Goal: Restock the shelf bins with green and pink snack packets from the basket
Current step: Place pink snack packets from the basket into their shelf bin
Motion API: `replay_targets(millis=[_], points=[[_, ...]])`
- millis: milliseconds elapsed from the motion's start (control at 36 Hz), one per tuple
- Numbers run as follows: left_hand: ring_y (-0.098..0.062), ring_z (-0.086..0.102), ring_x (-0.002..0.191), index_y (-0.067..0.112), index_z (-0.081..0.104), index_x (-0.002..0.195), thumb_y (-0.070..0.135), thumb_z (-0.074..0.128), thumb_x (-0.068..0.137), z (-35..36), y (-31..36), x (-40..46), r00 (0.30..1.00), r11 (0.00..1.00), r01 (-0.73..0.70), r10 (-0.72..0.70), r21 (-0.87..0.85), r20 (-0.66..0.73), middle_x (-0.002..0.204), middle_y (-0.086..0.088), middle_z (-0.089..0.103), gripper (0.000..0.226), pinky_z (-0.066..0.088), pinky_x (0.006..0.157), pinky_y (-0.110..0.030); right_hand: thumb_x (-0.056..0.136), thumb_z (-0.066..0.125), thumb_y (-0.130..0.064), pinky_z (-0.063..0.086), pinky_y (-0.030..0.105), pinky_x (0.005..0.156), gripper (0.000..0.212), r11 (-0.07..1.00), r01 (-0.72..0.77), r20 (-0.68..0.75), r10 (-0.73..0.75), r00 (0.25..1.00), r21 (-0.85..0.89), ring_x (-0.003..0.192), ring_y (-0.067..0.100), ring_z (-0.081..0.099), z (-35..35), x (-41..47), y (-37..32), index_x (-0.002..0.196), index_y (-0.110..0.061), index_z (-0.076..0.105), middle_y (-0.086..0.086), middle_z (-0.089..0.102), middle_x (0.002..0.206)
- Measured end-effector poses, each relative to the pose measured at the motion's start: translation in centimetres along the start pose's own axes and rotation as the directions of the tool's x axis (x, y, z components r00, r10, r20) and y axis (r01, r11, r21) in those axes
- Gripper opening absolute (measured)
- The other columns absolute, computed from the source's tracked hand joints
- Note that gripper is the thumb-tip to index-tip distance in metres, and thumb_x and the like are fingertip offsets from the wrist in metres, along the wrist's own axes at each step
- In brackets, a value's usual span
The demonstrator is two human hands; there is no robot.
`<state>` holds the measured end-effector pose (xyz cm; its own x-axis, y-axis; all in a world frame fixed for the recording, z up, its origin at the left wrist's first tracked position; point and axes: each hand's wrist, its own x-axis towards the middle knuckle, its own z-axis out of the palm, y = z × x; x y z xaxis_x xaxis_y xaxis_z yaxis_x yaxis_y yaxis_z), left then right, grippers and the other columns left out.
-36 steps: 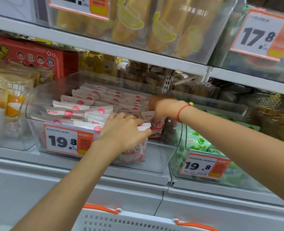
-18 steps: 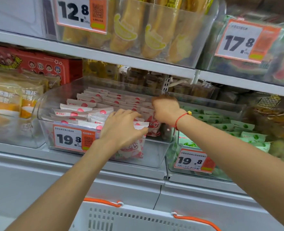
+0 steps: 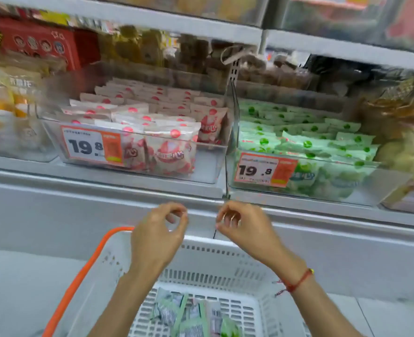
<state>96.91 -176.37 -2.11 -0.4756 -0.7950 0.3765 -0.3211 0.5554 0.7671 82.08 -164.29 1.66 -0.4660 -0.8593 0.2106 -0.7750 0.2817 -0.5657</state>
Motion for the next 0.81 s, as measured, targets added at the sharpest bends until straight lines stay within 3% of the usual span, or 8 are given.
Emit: replay_targets(millis=[111, 222, 333, 472, 611, 667, 750, 806], points=[[-0.004, 0.061, 0.081, 0.039, 0.062, 0.091, 0.029, 0.058, 0.091, 2.7, -6.0, -3.9, 0.895, 0.952, 0.146, -0.243, 0.268, 0.374, 0.084, 0.021, 0.062, 0.011, 0.049, 0.068, -0.025, 0.08, 0.069, -0.019, 0.044, 0.025, 0.069, 0.018, 0.979, -0.185, 0.358, 0.202, 0.912, -0.082, 0.073, 0.009, 0.057, 5.6, -3.3, 4.4, 0.078, -0.034, 0.061, -0.013, 0.059, 0.073], [-0.013, 0.062, 0.093, 0.033, 0.06, 0.1, 0.027, 0.053, 0.094, 4.6, -11.2, -8.4, 0.645, 0.875, 0.181, -0.451, 0.45, 0.617, 0.112, 0.009, 0.065, 0.011, 0.05, 0.08, -0.026, 0.084, 0.067, -0.021, 0.045, 0.029, 0.079, 0.023, 0.928, -0.246, 0.629, 0.371, 0.683, -0.279, 0.096, 0.018, 0.058, 11.0, -6.8, 7.6, 0.107, -0.021, 0.065, -0.001, 0.061, 0.112], [-0.02, 0.059, 0.106, 0.02, 0.061, 0.099, 0.043, 0.051, 0.094, 5.9, -14.0, -12.9, 0.291, 0.805, 0.108, -0.587, 0.584, 0.755, 0.12, -0.004, 0.062, 0.026, 0.044, 0.084, -0.027, 0.088, 0.063, -0.021, 0.04, 0.037, 0.103, 0.057, 0.928, -0.212, 0.765, 0.373, 0.525, -0.307, 0.129, 0.025, 0.043, 15.6, -10.9, 9.9, 0.141, -0.02, 0.041, 0.005, 0.041, 0.144], [-0.021, 0.036, 0.136, 0.015, 0.023, 0.149, 0.043, 0.063, 0.089, 7.0, -13.3, -16.0, -0.096, 0.799, 0.12, -0.582, 0.59, 0.808, 0.153, -0.004, 0.03, 0.078, 0.032, 0.106, -0.028, 0.075, 0.078, -0.024, 0.031, 0.044, 0.11, 0.095, 0.934, -0.227, 0.735, 0.357, 0.576, -0.275, 0.14, 0.024, 0.022, 19.3, -14.8, 11.4, 0.148, -0.027, 0.018, -0.002, 0.018, 0.155], [-0.026, 0.036, 0.136, 0.018, 0.017, 0.151, 0.026, 0.081, 0.074, 7.7, -15.0, -17.4, -0.093, 0.802, 0.038, -0.591, 0.596, 0.801, 0.153, -0.004, 0.031, 0.101, 0.033, 0.112, -0.039, 0.068, 0.079, -0.048, 0.027, 0.043, 0.112, 0.111, 0.922, -0.187, 0.686, 0.378, 0.622, -0.339, 0.14, 0.025, 0.022, 19.3, -15.6, 12.7, 0.15, -0.018, 0.011, -0.001, 0.015, 0.156], [-0.022, 0.049, 0.124, 0.021, 0.041, 0.139, 0.026, 0.076, 0.077, 7.5, -15.9, -17.3, 0.017, 0.805, 0.028, -0.593, 0.592, 0.805, 0.142, -0.003, 0.046, 0.071, 0.041, 0.105, -0.038, 0.068, 0.078, -0.05, 0.021, 0.044, 0.116, 0.116, 0.915, -0.246, 0.723, 0.404, 0.561, -0.32, 0.145, 0.026, 0.012, 19.2, -15.8, 13.8, 0.152, -0.024, 0.002, -0.005, 0.001, 0.16], [-0.021, 0.067, 0.091, 0.022, 0.066, 0.087, 0.019, 0.067, 0.086, 7.2, -17.1, -16.6, 0.165, 0.796, 0.257, -0.595, 0.548, 0.787, 0.103, -0.006, 0.068, 0.003, 0.054, 0.087, -0.036, 0.071, 0.076, -0.05, 0.016, 0.042, 0.119, 0.11, 0.926, -0.228, 0.759, 0.377, 0.53, -0.301, 0.146, 0.023, 0.013, 19.1, -15.4, 14.7, 0.152, -0.027, 0.006, -0.004, 0.003, 0.16], [-0.023, 0.069, 0.086, 0.016, 0.067, 0.089, 0.016, 0.062, 0.09, 6.8, -17.6, -16.1, 0.245, 0.765, 0.372, -0.628, 0.526, 0.739, 0.09, -0.008, 0.069, 0.005, 0.055, 0.081, -0.033, 0.076, 0.072, -0.052, 0.019, 0.039, 0.117, 0.097, 0.932, -0.245, 0.76, 0.36, 0.541, -0.267, 0.144, 0.021, 0.019, 19.0, -14.3, 14.5, 0.151, -0.023, 0.018, -0.001, 0.017, 0.158]])
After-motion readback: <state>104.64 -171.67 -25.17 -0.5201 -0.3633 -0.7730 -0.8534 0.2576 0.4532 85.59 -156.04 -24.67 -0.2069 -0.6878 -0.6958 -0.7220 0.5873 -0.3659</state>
